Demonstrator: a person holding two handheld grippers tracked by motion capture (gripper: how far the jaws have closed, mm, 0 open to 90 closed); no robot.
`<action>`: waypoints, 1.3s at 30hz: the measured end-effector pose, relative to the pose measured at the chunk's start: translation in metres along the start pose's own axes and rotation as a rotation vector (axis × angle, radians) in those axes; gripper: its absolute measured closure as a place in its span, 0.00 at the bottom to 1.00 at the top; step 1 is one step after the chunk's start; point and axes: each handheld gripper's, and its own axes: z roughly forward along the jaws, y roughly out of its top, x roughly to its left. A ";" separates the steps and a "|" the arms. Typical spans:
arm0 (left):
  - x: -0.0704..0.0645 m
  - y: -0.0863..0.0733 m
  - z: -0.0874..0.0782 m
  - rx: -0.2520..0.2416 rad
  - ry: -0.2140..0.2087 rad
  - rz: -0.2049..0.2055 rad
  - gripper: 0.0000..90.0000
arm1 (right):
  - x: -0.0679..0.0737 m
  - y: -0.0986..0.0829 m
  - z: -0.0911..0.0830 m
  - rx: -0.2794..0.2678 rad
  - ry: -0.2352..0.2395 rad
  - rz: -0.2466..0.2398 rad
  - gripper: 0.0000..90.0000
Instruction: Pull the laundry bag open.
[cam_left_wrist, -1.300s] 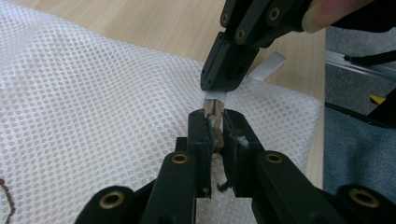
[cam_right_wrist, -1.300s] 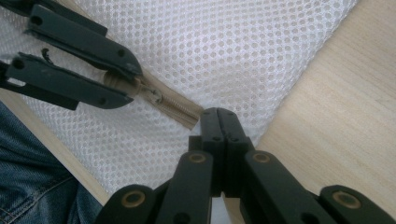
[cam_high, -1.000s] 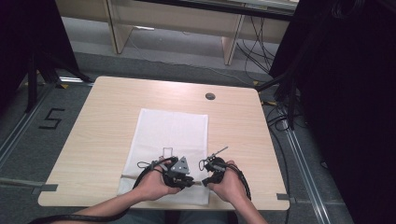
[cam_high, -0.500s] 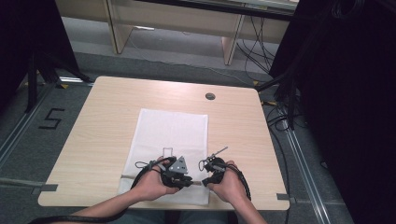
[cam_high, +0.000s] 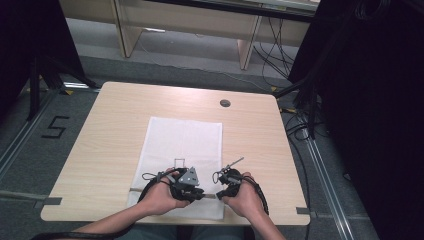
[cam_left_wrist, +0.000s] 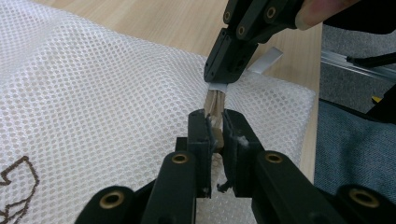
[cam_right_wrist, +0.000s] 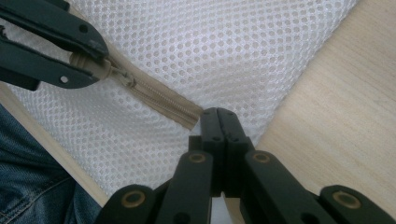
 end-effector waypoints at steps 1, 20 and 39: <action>0.000 0.000 0.000 0.000 0.001 -0.007 0.91 | -0.001 0.000 0.000 -0.003 0.002 -0.009 1.00; 0.002 -0.002 -0.010 0.018 0.011 0.011 0.91 | 0.000 0.000 0.001 -0.012 -0.003 -0.027 1.00; 0.004 -0.007 -0.018 0.010 0.005 -0.003 0.91 | 0.000 0.000 0.001 -0.010 -0.004 -0.025 1.00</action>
